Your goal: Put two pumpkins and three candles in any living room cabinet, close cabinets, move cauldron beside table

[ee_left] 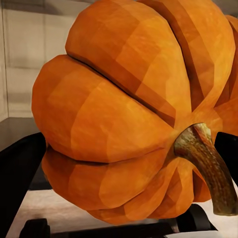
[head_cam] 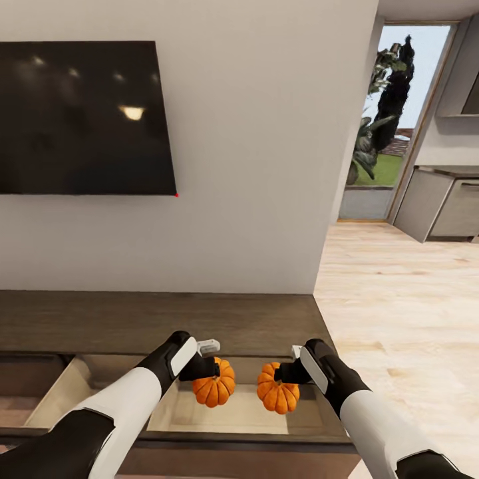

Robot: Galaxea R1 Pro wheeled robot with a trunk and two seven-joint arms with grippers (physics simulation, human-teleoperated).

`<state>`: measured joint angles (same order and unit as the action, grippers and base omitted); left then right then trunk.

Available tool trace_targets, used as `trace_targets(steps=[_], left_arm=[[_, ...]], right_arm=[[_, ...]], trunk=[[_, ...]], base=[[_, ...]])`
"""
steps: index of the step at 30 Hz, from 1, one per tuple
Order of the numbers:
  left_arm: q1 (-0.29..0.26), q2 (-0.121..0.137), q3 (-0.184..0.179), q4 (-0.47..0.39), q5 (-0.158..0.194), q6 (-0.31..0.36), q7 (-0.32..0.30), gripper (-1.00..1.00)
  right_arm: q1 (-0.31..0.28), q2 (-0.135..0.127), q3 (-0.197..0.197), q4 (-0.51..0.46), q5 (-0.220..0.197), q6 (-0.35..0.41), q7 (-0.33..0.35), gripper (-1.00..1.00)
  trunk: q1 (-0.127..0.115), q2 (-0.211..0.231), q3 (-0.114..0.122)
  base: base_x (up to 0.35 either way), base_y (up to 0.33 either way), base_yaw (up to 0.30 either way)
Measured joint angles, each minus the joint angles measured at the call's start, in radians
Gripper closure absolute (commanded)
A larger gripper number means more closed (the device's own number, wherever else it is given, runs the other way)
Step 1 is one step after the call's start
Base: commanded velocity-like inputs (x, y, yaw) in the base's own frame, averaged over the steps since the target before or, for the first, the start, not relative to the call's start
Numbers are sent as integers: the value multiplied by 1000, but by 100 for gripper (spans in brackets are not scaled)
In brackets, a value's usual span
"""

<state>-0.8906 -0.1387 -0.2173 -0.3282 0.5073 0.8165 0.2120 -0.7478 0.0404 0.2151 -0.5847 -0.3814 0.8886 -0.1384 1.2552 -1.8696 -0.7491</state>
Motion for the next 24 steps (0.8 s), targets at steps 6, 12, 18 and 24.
trace_targets(steps=[6,12,18,24], left_arm=[[0,0,0,0,0,0,0,100],[0,0,0,0,0,0,0,100],[0,0,0,-1,0,-1,0,100],[0,0,0,0,0,-1,0,100]], right_arm=[[0,0,0,0,0,0,0,100],[0,0,0,0,0,-1,0,100],[0,0,0,0,-1,0,0,100],[0,0,0,0,1,0,0,100]], trunk=[[23,-42,-24],[27,-49,-35],[27,-49,-41],[27,-49,-41]], base=[[0,0,89],[0,0,125],[9,0,63],[195,-5,5]])
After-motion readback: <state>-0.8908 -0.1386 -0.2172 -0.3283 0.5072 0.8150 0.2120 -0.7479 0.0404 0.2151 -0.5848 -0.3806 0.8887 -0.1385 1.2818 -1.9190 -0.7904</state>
